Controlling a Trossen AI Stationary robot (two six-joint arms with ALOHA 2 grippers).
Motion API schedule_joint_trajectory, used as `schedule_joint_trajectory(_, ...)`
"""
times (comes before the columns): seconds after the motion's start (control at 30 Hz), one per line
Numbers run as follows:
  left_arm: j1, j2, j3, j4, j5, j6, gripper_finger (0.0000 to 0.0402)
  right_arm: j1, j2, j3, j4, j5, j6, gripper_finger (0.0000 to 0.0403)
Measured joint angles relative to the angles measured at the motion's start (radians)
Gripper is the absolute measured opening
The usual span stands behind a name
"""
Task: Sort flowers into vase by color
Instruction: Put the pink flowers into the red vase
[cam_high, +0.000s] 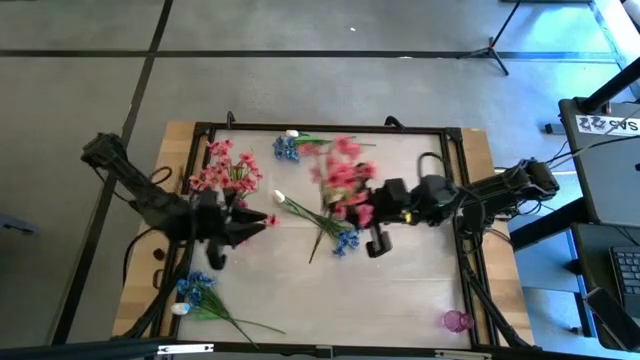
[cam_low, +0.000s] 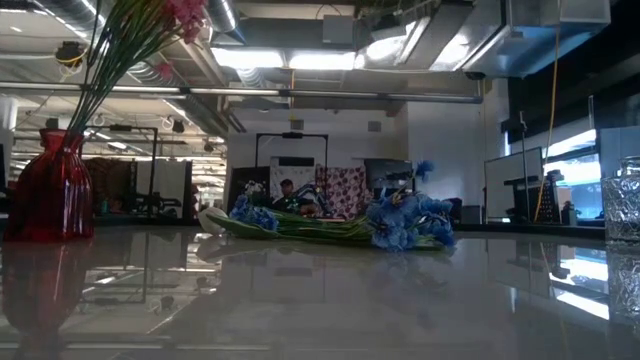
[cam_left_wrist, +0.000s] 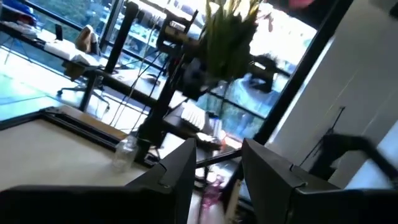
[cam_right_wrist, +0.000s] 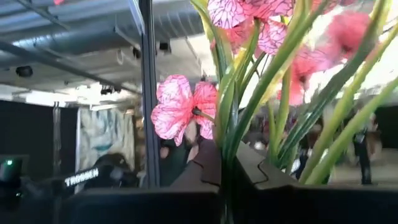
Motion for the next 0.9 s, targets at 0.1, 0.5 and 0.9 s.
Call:
schedule_joint_trajectory(0.1,0.065,0.048,0.0,0.011,0.058,0.021,0.0126,0.0,0.043,0.074,-0.076,-0.001,0.015,0.0003)
schedule_joint_trajectory(0.5,0.134,0.134,0.028,0.064,0.16,0.224,0.0176,-0.027,0.064,0.162,-0.169,0.098,0.021,0.0003)
schedule_joint_trajectory(0.9,0.134,0.135,0.028,0.046,0.175,0.228,0.0216,-0.095,0.264,0.163,0.136,-0.13,0.05,0.0006)
